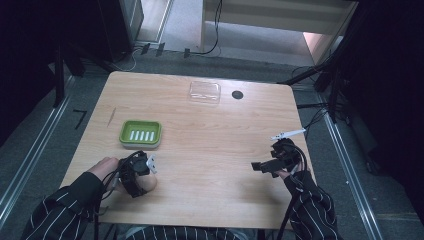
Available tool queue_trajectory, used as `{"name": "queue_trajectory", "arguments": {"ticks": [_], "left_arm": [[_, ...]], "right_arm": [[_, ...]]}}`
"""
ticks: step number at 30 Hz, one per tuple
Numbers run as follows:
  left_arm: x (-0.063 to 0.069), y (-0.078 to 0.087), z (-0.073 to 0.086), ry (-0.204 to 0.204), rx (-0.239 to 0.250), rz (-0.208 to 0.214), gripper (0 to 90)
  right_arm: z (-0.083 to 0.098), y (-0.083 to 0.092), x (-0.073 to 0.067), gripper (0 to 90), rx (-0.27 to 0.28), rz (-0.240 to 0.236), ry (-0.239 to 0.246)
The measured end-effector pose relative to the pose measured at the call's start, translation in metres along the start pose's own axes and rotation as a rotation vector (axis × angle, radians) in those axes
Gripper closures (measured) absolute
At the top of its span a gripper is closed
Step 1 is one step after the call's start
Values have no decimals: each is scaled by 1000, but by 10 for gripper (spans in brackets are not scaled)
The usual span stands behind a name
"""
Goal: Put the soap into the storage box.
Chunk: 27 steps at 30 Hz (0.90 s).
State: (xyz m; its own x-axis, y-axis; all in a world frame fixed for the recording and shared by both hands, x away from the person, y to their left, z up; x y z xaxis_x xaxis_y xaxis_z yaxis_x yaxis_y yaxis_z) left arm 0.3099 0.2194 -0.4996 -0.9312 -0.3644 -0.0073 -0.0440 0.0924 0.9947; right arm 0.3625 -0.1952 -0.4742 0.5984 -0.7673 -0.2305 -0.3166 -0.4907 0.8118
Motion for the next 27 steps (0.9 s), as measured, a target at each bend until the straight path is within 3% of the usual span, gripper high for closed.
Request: {"name": "queue_trajectory", "arguments": {"ticks": [4,16,25,27], "left_arm": [[0,-2,0,9,-10,13,295],[2,-3,0,-2,-32,-18,327],[0,-2,0,4,-28,-19,336],[1,-1,0,8,-10,-7,336]], "right_arm": [[0,0,0,0,0,0,-3],[0,0,0,0,1,2,-4],[0,0,0,2,2,4,-5],[0,0,0,2,2,3,-5]]}}
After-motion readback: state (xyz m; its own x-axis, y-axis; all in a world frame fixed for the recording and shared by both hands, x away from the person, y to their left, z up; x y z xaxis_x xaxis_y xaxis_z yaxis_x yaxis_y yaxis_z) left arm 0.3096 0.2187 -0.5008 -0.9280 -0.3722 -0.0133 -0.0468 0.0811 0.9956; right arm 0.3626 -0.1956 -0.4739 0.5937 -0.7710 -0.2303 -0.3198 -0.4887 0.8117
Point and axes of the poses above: each handheld gripper's, and its own axes: y roughly backward along the jaws, z roughly out of its underside, x roughly to its right, the point moved 5 cm from there along -y, roughly forward along the jaws, and after that the axes turned 3 degrees about y, right-handed, at the moved point
